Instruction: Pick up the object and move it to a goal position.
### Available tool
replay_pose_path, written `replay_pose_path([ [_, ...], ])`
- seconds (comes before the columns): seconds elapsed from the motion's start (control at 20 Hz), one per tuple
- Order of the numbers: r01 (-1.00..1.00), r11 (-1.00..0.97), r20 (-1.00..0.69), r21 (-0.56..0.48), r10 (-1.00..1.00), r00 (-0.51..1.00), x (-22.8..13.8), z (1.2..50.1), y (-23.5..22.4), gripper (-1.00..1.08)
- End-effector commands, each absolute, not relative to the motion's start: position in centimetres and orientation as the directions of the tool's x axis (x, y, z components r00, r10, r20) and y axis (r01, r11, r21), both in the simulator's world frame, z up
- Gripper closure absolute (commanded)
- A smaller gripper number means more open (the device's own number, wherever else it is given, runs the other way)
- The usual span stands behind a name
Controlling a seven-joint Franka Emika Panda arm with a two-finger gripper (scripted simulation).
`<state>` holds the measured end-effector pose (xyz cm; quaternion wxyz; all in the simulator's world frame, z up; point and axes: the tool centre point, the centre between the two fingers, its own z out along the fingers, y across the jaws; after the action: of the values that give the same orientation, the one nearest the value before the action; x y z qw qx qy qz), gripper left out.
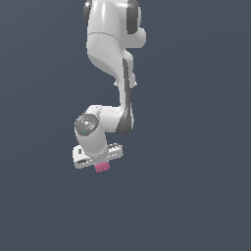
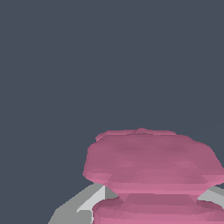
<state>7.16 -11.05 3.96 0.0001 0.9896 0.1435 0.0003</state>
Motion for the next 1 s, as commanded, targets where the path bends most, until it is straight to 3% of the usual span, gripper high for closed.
replay_pose_path([
  [0.0, 0.284, -0.959, 0.000, 0.000, 0.284, 0.959, 7.1, 3.9, -11.0, 1.08],
  [0.5, 0.284, -0.959, 0.001, 0.000, 0.284, 0.959, 6.9, 4.4, -10.7, 1.08],
  [0.95, 0.284, -0.959, 0.001, 0.000, 0.284, 0.959, 5.4, 7.7, -8.5, 1.08],
])
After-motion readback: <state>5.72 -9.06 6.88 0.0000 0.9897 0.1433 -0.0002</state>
